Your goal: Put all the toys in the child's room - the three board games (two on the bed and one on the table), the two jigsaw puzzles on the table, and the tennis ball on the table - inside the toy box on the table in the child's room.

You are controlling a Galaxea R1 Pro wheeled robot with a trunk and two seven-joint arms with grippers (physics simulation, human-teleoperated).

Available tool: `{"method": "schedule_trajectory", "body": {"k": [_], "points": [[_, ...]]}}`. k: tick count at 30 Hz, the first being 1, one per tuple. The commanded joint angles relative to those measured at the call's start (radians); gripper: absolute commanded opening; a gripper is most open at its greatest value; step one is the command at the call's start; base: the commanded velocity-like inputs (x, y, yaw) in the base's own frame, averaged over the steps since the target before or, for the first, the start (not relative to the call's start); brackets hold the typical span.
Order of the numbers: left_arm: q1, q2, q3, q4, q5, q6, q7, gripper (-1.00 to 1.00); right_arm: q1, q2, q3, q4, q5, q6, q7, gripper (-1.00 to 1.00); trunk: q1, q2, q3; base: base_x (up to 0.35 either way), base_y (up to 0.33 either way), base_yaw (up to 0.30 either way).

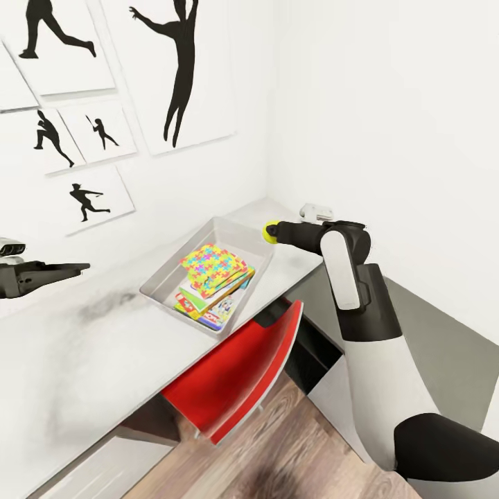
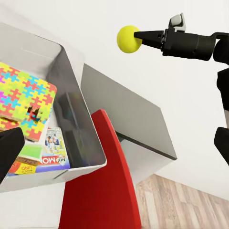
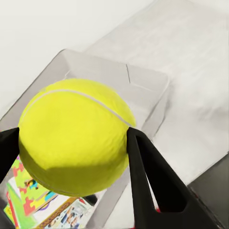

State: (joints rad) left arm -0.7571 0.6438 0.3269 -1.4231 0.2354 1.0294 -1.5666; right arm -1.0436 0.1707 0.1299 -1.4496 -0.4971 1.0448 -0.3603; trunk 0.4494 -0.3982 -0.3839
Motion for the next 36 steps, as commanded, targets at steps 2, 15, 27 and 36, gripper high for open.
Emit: {"method": "schedule_trajectory", "body": {"k": [2,15,27,36], "points": [[-0.001,0.0,0.0,0.001,-0.001,0.011,-0.004,1.0,-0.001,0.003,0.0,0.0,-0.012,0.002,-0.013,-1.0,0.001,-0.002,0.002,-0.003,0.082,0.051],[-0.001,0.0,0.0,0.0,-0.001,0.011,-0.004,1.0,-0.001,0.004,0.001,0.005,-0.011,0.002,-0.014,-1.0,0.001,-0.002,0.012,-0.013,0.009,0.129],[-0.001,0.0,0.0,0.001,-0.002,0.011,-0.004,1.0,-0.001,0.004,0.004,0.013,-0.011,0.002,-0.016,-1.0,0.001,-0.002,0.021,-0.107,0.02,0.265],[-0.001,0.0,0.0,0.0,-0.002,0.011,-0.004,1.0,-0.001,0.004,0.05,0.048,-0.01,-0.001,-0.016,-1.0,0.001,-0.002,0.028,-0.006,0.002,0.268]]}}
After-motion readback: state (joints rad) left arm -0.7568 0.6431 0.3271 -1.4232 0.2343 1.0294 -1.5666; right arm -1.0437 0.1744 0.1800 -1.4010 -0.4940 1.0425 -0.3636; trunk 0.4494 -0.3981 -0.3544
